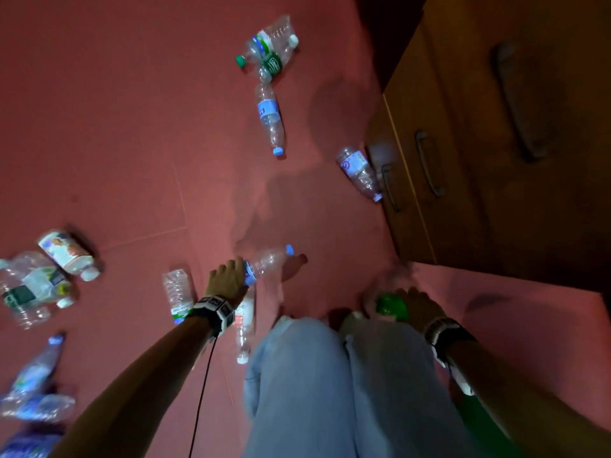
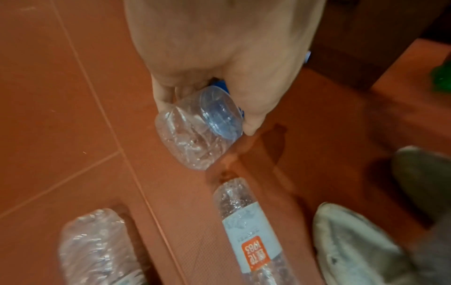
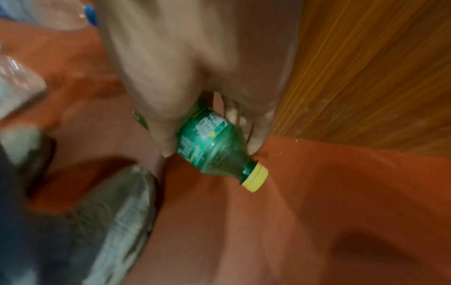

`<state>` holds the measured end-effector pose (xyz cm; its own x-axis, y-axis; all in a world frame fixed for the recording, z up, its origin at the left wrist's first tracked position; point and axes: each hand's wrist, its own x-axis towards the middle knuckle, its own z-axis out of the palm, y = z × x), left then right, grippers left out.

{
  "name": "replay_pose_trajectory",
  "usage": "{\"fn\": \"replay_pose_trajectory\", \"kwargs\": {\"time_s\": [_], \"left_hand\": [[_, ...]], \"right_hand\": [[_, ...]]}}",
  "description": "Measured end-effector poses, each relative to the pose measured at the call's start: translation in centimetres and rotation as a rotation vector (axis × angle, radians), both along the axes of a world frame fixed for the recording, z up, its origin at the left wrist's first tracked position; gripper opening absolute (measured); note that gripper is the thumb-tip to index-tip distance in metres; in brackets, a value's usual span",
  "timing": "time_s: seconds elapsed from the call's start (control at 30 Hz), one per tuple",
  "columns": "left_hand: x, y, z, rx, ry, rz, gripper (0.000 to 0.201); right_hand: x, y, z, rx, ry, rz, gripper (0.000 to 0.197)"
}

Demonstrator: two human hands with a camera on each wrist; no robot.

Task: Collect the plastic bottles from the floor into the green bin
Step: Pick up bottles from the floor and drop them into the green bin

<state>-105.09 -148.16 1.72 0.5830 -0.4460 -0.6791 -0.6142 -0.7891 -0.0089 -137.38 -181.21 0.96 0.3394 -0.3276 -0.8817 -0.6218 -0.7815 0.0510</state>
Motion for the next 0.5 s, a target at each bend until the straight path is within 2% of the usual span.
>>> {"fn": "replay_pose_trajectory", "kwargs": {"time_s": [0.07,0.2,0.3,0.37,0.5], "left_hand": [[-0.2,-0.1,5.8,-0.024,-0.004,0.0,0.054],[-0.6,0.1,18.7,-0.061,0.002,0.004,0.061],[-1.1,-0.4,29.9,-0.107,0.0,-0.006,0.066],[-1.4,-1.1,37.0,-0.164,0.008,0.011,0.066],[-2.7,-3.1,49.1,-0.339,0.066,0.056,0.068]], "right_hand": [[0.5,0.3,4.3,0.06,-0.037,-0.086,0.074],[2.4,1.5,16.9,0.088,-0.112,-0.203,0.067],[3.4,2.6,27.9,0.121,-0.203,-0.377,0.079],[3.8,3.0,34.6,0.123,-0.345,-0.542,0.085],[5.0,3.8,48.0,0.199,-0.527,-0.786,0.07]]}}
